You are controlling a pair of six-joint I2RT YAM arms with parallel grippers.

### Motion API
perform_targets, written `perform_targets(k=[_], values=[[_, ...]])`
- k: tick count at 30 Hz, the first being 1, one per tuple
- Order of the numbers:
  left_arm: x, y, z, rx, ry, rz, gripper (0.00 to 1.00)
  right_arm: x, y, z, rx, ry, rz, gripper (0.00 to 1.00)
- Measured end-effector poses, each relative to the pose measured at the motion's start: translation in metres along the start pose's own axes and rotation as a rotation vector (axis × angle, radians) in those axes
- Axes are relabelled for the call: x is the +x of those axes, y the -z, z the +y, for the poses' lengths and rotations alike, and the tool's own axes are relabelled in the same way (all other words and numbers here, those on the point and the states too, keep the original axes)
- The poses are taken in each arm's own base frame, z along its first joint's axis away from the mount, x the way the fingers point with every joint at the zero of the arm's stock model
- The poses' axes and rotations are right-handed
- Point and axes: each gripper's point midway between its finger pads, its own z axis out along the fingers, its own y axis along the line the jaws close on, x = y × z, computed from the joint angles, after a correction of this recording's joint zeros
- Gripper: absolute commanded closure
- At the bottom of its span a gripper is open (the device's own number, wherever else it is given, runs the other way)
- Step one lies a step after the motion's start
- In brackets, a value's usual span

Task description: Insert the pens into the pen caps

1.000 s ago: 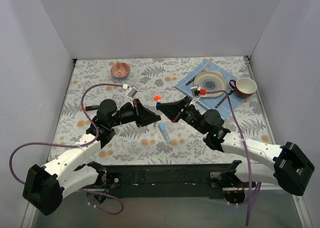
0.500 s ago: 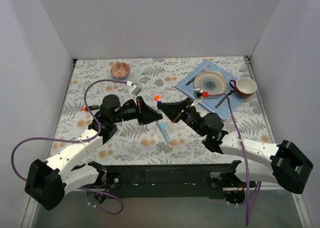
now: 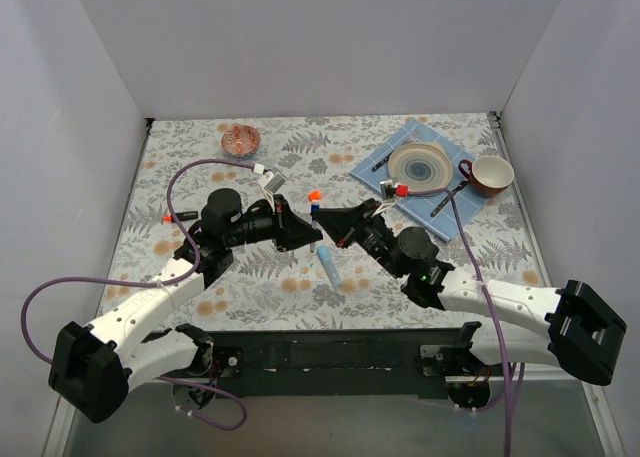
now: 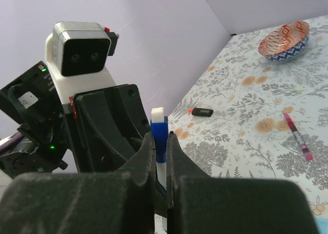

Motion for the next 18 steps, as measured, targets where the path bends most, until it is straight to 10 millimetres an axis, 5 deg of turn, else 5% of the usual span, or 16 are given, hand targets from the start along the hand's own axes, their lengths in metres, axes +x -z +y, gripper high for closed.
perform_targets(k=[18], values=[[0.004, 0.003, 0.019, -0.111, 0.009, 0.016, 1.00, 0.011, -0.007, -0.012, 0.205, 0.075, 0.047, 0.99]])
